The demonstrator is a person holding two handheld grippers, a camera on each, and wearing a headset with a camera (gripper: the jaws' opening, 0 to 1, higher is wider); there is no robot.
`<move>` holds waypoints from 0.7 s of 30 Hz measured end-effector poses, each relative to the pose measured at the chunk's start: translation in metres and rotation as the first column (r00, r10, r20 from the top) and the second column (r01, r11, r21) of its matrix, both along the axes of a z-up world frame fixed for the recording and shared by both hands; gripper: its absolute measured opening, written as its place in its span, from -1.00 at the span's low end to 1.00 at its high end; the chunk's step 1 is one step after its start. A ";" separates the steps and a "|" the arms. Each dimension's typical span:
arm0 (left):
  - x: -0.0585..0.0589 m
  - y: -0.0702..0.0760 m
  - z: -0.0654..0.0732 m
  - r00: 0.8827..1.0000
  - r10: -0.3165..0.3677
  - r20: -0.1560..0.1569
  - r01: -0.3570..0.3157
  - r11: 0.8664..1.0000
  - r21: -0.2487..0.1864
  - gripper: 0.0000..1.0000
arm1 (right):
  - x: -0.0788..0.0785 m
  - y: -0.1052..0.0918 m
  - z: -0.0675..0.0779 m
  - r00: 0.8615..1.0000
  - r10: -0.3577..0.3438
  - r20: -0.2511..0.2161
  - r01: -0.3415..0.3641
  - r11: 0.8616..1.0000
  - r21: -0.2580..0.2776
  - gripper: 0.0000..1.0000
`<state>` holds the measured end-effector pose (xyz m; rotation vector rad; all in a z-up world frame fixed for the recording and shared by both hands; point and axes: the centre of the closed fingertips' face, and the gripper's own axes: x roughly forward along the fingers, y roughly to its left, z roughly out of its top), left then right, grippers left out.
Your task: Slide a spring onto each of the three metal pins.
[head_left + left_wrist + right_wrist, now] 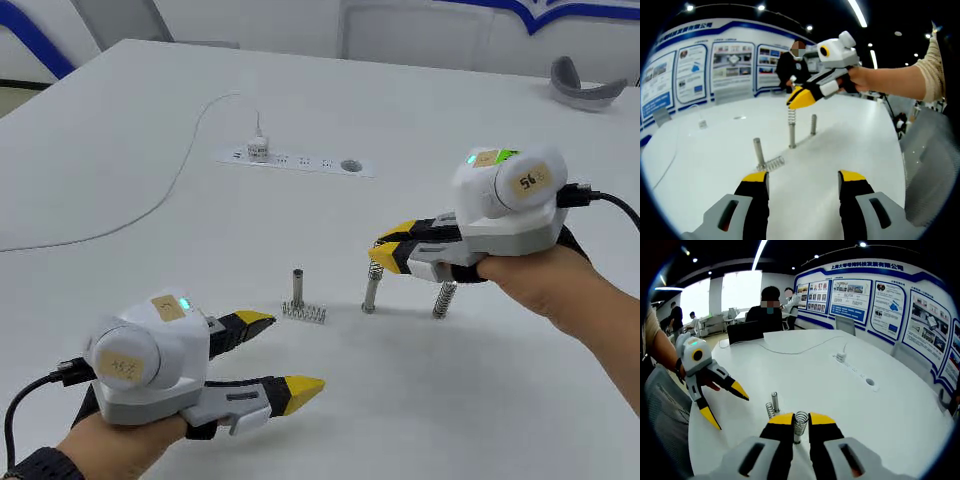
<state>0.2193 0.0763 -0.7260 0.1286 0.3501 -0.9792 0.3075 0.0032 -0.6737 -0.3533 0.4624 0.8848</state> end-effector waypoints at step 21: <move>0.000 0.002 -0.003 1.000 0.003 -0.002 -0.003 1.000 0.002 0.13 | -0.002 0.000 -0.036 0.998 -0.019 -0.052 0.017 0.999 -0.038 -0.76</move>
